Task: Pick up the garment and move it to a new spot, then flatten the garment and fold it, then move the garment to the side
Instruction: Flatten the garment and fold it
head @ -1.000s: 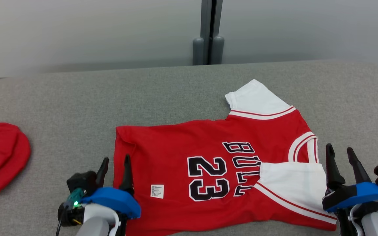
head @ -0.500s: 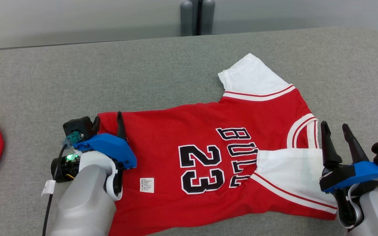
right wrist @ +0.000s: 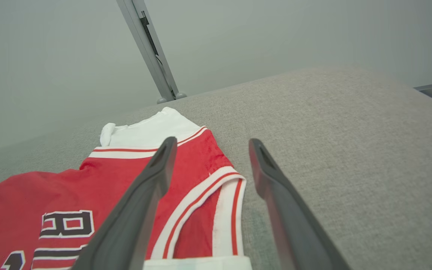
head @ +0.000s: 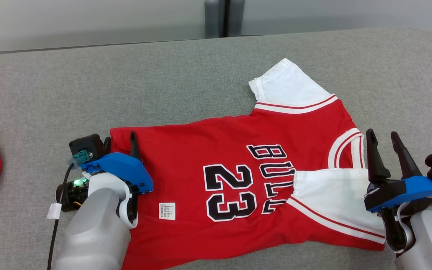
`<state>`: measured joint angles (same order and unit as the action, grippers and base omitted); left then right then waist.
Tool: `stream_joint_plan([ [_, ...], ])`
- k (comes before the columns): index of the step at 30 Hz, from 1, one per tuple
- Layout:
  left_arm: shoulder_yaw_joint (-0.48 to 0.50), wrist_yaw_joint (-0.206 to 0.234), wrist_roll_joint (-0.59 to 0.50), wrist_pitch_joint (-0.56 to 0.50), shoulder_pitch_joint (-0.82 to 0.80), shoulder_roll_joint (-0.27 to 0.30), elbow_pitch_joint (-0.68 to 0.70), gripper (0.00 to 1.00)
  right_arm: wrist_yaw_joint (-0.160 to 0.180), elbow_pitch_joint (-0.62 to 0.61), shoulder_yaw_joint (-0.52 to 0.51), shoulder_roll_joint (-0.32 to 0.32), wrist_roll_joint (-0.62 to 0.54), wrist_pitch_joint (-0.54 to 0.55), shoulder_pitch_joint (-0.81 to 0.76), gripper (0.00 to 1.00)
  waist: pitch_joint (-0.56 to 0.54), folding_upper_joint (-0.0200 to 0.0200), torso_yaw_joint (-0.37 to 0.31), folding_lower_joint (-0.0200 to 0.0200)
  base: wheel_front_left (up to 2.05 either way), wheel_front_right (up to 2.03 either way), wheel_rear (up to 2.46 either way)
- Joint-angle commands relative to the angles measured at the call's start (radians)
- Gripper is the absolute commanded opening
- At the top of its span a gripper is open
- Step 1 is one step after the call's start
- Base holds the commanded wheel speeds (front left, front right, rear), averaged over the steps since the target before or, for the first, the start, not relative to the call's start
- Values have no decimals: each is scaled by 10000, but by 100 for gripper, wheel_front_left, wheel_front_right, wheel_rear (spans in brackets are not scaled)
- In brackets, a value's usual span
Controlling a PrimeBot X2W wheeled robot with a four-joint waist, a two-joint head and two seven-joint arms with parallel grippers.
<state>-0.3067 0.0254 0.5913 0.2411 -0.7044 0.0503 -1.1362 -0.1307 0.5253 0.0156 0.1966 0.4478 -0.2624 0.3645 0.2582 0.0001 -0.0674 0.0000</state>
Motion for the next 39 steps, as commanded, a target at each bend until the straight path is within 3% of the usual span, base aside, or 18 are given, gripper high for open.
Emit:
stream_joint_plan([
  [1, -66, -58, 49, 86, -218, -1, -63, 100, -2, -54, 40, 4, 24, -31, 159, 100, 25, -1, 6, 0, 0, 0, 0],
  [2, -93, -86, 72, 93, -263, 1, -83, 100, -2, -66, 55, 9, 36, -31, 177, 100, 50, -1, 4, 0, 0, 0, 0],
  [3, -121, -177, 99, 112, -294, -1, -104, 57, -2, -73, 73, 16, 50, -31, 203, 100, 79, -1, -1, 0, 0, 0, 0],
  [4, -121, -177, 99, 112, -294, -1, -104, 57, -2, -73, 73, 16, 50, -31, 203, 100, 79, -1, -1, 0, 0, 0, 0],
  [5, -108, -256, 197, 131, -303, -2, -109, 0, -2, -75, 93, 29, 59, -31, 240, 100, 106, -1, -6, 0, 0, 0, 0],
  [14, -104, -23, -107, 247, -793, 87, 154, 0, -2, 335, 741, 640, 64, -31, 1314, 100, 688, -1, 81, 0, 0, 0, 0],
  [19, 9, 161, -506, 248, -607, 120, 1019, 0, -2, 1425, 1864, 1323, 236, 185, 2855, 100, 1021, -1, 414, 0, 0, 0, 0],
  [25, -276, 13, -835, 249, -587, 21, 1451, 0, -2, 2813, 2857, 1879, 496, 1122, 4719, 100, 1421, -1, 1143, 0, 0, 0, 0],
  [30, -1314, -128, -370, 250, -570, 5, 2055, 0, -2, 3781, 3999, 2504, 551, 1882, 6071, 100, 1862, -1, 1982, 0, 0, 0, 0],
  [39, -3483, 413, 1184, 250, -638, 1, 3293, 0, -2, 5249, 4543, 3397, 995, 2494, 7079, 100, 2246, -1, 3134, 0, 0, 0, 0],
])
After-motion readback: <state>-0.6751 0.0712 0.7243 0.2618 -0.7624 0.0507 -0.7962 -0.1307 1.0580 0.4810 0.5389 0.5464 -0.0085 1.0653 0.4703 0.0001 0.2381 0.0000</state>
